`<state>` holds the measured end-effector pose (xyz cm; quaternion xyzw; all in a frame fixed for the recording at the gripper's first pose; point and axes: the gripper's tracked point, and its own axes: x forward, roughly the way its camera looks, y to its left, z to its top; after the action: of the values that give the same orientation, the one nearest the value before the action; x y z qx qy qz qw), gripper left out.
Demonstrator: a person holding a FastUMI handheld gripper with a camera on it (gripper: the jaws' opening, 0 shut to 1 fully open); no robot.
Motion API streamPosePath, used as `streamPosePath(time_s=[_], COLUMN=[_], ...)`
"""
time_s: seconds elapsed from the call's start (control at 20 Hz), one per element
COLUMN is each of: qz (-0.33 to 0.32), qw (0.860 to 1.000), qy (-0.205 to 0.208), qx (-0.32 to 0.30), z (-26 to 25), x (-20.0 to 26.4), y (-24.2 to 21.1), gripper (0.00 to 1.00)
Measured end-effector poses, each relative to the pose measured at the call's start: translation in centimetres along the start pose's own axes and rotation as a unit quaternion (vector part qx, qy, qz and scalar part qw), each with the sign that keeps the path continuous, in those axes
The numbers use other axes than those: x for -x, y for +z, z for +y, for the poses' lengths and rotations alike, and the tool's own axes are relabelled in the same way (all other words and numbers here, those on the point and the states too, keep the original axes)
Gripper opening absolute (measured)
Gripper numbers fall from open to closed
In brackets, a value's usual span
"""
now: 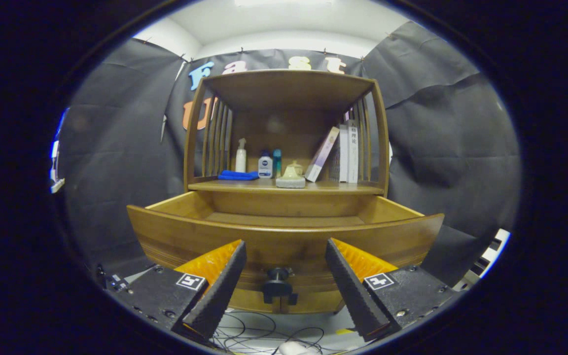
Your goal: Pull open the drawer, take out the items inside it, and place them on the countertop above the cabinet.
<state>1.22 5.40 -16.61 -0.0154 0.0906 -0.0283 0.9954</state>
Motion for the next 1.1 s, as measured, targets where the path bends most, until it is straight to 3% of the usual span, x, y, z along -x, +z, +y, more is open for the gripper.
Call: streamPosePath(time_s=[0.4, 1.1], qz=[0.037, 0.03], qw=[0.999, 0.999], qy=[-0.026, -0.012], qx=[-0.008, -0.021], z=[-0.9, -0.8], x=[-2.4, -6.2], y=[-1.4, -0.8], gripper=[1.0, 0.99])
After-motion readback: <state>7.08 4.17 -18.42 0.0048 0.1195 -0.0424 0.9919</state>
